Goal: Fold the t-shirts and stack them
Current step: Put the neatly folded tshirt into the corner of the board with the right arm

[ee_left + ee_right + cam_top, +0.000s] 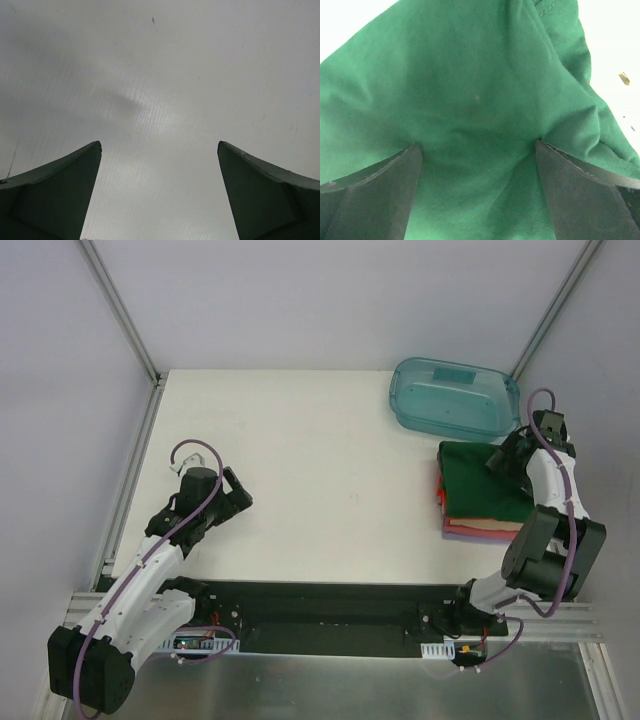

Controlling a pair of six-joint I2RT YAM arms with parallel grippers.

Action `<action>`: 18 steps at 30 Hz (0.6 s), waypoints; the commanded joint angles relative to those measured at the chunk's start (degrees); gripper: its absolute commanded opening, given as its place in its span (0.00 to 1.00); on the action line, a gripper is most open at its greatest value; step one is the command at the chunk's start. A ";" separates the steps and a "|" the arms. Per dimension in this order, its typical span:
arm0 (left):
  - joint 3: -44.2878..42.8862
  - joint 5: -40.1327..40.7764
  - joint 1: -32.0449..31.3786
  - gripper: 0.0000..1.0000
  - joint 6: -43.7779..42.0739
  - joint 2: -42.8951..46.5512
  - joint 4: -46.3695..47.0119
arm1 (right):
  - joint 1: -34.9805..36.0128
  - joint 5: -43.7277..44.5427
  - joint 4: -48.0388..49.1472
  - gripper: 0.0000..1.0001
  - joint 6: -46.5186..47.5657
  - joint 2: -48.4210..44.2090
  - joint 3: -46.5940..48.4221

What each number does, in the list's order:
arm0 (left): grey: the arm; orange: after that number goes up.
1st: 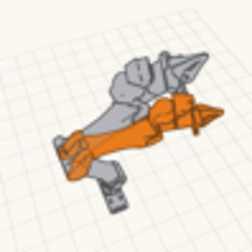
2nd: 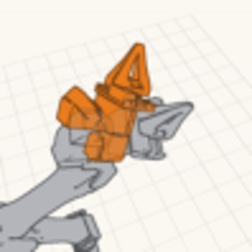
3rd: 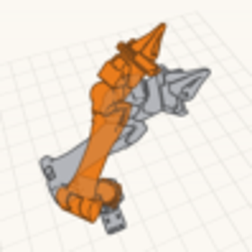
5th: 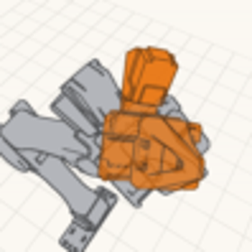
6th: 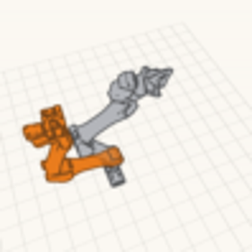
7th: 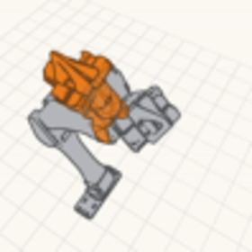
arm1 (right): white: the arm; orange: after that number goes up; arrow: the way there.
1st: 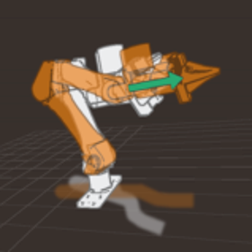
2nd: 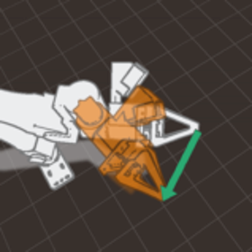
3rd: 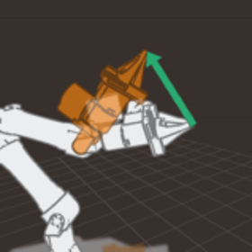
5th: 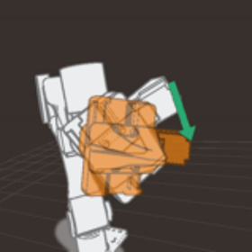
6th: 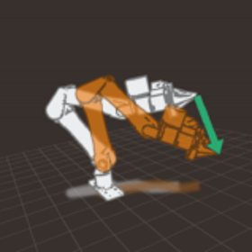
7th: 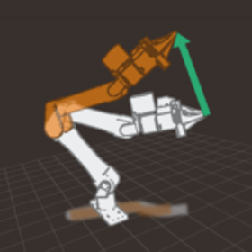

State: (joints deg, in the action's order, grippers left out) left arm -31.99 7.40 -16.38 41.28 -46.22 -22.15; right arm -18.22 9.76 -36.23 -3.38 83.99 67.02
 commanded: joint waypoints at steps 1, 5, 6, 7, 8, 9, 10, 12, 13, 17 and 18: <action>-1.23 0.25 0.74 0.99 -1.29 0.34 -0.43 | -3.75 0.70 8.35 0.96 -2.07 4.77 -3.03; -1.23 0.86 0.74 0.99 -1.02 0.43 -0.44 | -6.83 -3.85 13.28 0.96 -1.99 7.42 -6.46; -1.32 0.69 0.74 0.99 -0.94 0.43 -0.44 | -7.18 -5.52 14.25 0.96 -1.64 7.42 -7.08; -1.41 0.43 0.74 0.99 -1.02 0.34 -0.44 | -7.27 -6.50 14.86 0.96 -1.20 7.16 -7.43; -1.50 0.16 0.74 0.99 -1.11 0.16 -0.35 | -7.27 -7.73 14.87 0.96 -1.11 6.55 -7.26; -1.67 0.07 0.74 0.99 -1.20 0.07 -0.35 | -7.27 -9.13 14.87 0.96 -0.50 5.76 -6.91; -1.85 -0.10 0.74 0.99 -1.37 0.07 -0.35 | -7.27 -11.67 14.52 0.96 0.12 4.10 -6.47; -2.11 -0.63 0.74 0.99 -1.37 0.07 -0.52 | -7.18 -14.58 13.38 0.96 1.09 0.32 -5.86; -2.29 -1.07 0.74 0.99 -1.29 0.25 -0.70 | -7.18 -15.72 12.59 0.96 1.27 -2.13 -5.77; -3.52 -2.65 0.74 0.99 -1.29 1.13 -1.75 | -6.39 -20.20 8.82 0.96 2.49 -13.47 -6.81; -3.78 -2.74 0.74 0.99 -1.03 1.56 -2.19 | -6.13 -22.13 7.59 0.96 2.58 -16.63 -7.43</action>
State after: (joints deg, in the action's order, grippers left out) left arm -32.69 6.39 -16.38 40.99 -46.15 -23.07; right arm -25.17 -3.86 -25.82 -2.50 79.37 60.16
